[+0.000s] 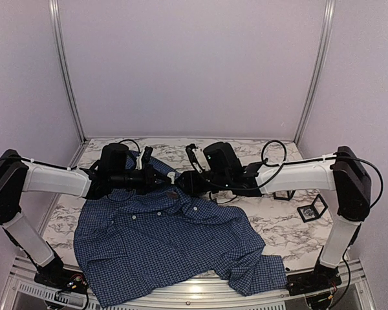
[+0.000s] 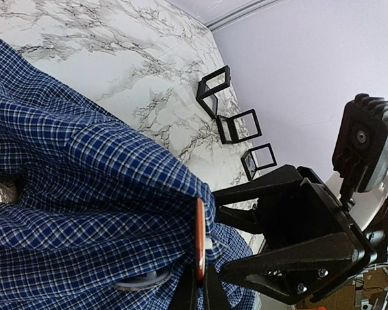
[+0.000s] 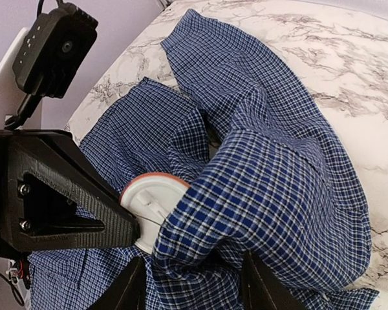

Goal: Remove the brooch from the garment
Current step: Remove the brooch from the flattened clothing.

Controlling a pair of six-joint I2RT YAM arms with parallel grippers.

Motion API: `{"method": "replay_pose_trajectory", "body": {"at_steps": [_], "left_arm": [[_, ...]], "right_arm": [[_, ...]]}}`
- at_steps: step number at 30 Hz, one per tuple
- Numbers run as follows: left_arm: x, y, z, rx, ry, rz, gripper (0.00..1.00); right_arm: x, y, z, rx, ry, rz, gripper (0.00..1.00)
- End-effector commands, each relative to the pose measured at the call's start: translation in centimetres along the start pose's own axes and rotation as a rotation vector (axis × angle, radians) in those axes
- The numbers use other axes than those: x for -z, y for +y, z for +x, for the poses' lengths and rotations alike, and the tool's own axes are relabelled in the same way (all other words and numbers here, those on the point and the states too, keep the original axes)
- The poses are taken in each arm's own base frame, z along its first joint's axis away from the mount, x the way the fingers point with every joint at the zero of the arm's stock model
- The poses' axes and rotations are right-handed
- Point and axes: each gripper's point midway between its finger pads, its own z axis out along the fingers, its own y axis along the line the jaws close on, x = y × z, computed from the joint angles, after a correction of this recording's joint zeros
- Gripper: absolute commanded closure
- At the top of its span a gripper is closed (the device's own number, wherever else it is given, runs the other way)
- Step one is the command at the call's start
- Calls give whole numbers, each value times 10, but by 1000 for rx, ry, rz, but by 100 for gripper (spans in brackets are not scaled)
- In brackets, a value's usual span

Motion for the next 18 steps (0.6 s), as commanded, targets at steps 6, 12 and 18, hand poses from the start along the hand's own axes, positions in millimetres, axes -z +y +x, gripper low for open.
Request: {"method": "replay_pose_trajectory", "body": {"at_steps": [6, 12, 18], "left_arm": [[4, -11, -13, -33, -21, 6, 100], [5, -11, -14, -34, -21, 2, 100], [6, -7, -13, -33, -17, -13, 100]], "right_arm": [[-9, 12, 1, 53, 14, 13, 54], [-13, 11, 4, 53, 26, 18, 67], [-11, 10, 2, 55, 20, 27, 85]]}}
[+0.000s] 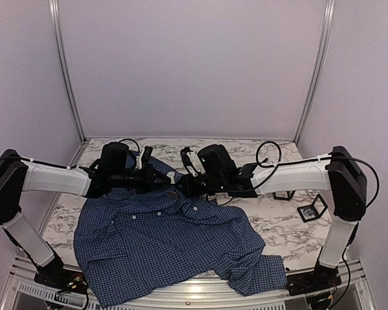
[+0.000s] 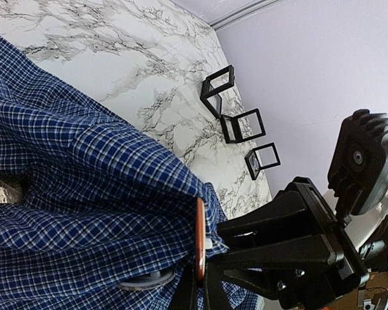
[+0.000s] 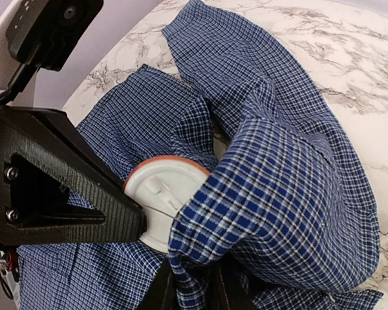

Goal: Remove the brooch from the garment
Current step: Remove the brooch from the flattened clothing.

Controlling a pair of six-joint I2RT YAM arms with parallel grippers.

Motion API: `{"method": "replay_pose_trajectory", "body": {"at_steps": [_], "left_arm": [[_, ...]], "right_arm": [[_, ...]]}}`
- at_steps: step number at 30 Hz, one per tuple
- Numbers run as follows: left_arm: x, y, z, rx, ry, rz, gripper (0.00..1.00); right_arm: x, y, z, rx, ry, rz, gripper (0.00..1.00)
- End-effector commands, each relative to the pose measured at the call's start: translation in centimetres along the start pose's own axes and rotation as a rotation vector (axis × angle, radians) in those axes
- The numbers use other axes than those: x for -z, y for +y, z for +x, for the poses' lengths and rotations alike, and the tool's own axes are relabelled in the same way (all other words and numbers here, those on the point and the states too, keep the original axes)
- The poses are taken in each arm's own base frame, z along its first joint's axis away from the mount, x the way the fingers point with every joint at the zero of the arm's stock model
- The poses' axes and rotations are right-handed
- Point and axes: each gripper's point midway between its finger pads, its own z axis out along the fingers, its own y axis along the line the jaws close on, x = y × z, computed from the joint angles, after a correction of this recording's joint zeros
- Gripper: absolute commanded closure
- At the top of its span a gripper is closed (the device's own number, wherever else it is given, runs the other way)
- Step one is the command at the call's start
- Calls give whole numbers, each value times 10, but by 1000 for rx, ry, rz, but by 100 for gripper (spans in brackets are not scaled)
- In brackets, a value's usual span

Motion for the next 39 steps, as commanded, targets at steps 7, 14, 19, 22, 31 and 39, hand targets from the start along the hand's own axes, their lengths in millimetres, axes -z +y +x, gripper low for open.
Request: {"method": "replay_pose_trajectory", "body": {"at_steps": [7, 14, 19, 22, 31, 39], "left_arm": [[6, -2, -6, -31, 5, -34, 100], [3, 8, 3, -27, 44, -70, 100], [0, 11, 7, -24, 58, -81, 100], [-2, 12, 9, -22, 64, -85, 100], [-7, 15, 10, -25, 73, -111, 100], [-11, 22, 13, -23, 80, -139, 100]], "right_arm": [[1, 8, -15, 13, -27, 6, 98], [-1, 11, -19, 18, -32, -4, 100], [-1, 14, -21, 23, -33, -13, 100], [-1, 14, -21, 25, -33, -14, 100], [1, 17, -23, 27, -42, -28, 100], [2, 19, -24, 28, -48, -36, 100]]}}
